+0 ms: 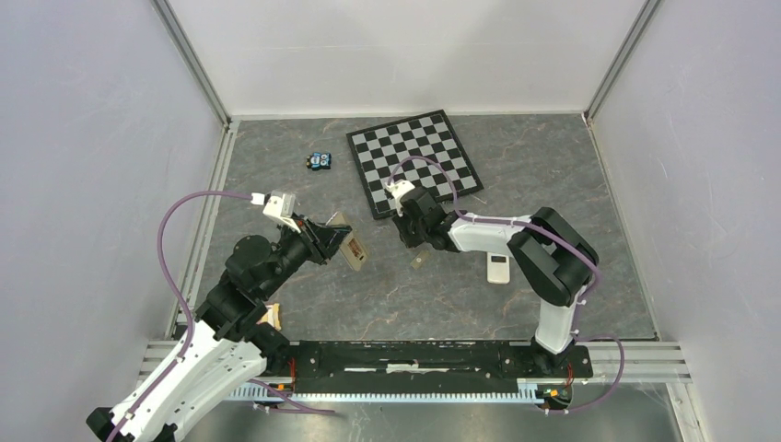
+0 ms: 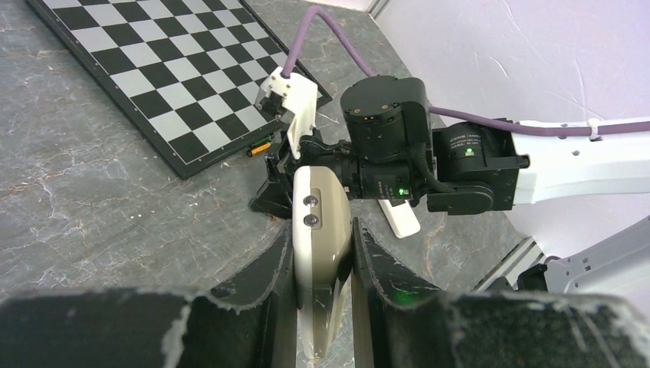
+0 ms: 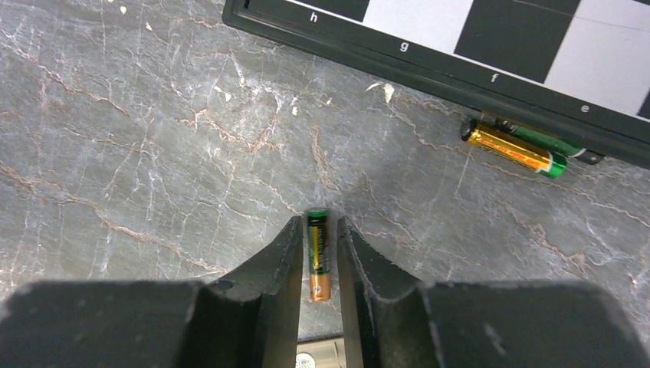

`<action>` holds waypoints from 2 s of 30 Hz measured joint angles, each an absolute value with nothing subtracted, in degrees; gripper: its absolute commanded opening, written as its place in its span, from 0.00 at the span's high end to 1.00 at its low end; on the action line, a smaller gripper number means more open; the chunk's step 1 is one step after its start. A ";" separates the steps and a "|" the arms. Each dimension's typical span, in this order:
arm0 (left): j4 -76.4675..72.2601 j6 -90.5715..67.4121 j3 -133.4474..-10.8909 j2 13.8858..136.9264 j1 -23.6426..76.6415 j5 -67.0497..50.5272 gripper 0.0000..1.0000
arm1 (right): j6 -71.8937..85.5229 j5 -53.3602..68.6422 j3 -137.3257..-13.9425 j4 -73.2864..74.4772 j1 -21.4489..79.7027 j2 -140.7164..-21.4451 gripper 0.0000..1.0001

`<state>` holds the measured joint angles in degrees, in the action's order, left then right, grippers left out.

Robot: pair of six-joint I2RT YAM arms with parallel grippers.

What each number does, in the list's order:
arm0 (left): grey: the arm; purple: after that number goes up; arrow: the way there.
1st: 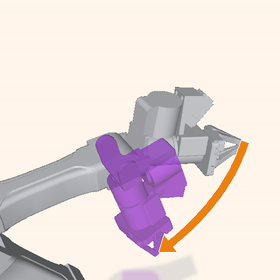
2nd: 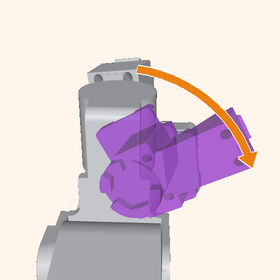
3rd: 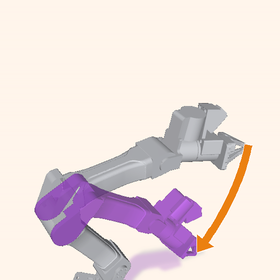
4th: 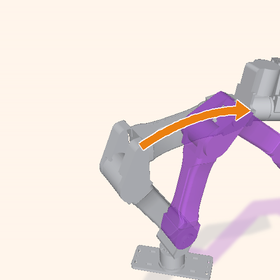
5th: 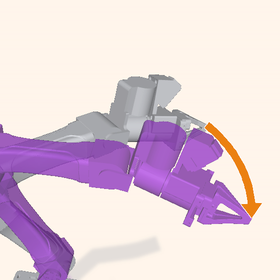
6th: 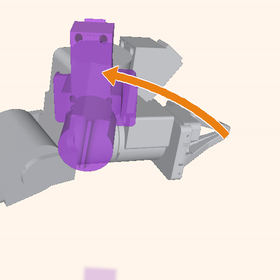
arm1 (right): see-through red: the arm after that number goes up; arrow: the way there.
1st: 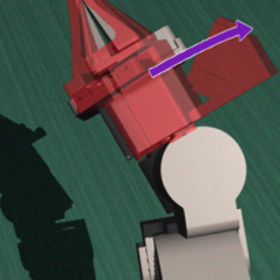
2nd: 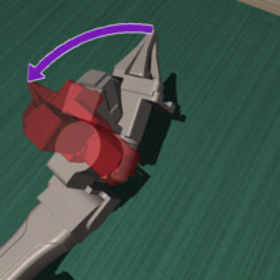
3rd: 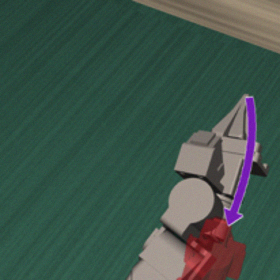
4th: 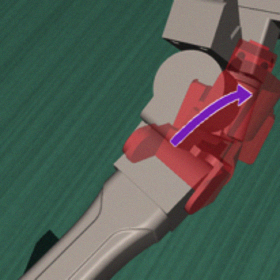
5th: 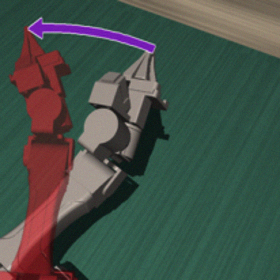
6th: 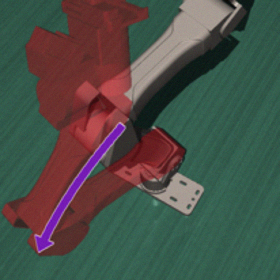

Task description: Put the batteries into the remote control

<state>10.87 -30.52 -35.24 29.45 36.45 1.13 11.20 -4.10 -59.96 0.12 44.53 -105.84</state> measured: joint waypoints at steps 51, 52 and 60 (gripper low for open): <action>16.93 -30.52 -41.21 28.95 36.45 4.67 0.98 | 6.85 9.76 -61.04 7.03 44.12 -95.22 0.55; 17.19 -30.55 -41.21 28.71 36.45 4.99 0.98 | 11.94 7.66 -61.04 6.70 44.14 -95.35 0.57; 19.29 -30.57 -41.21 28.18 36.45 7.53 0.98 | 42.57 -6.83 -62.96 7.62 44.12 -103.79 0.82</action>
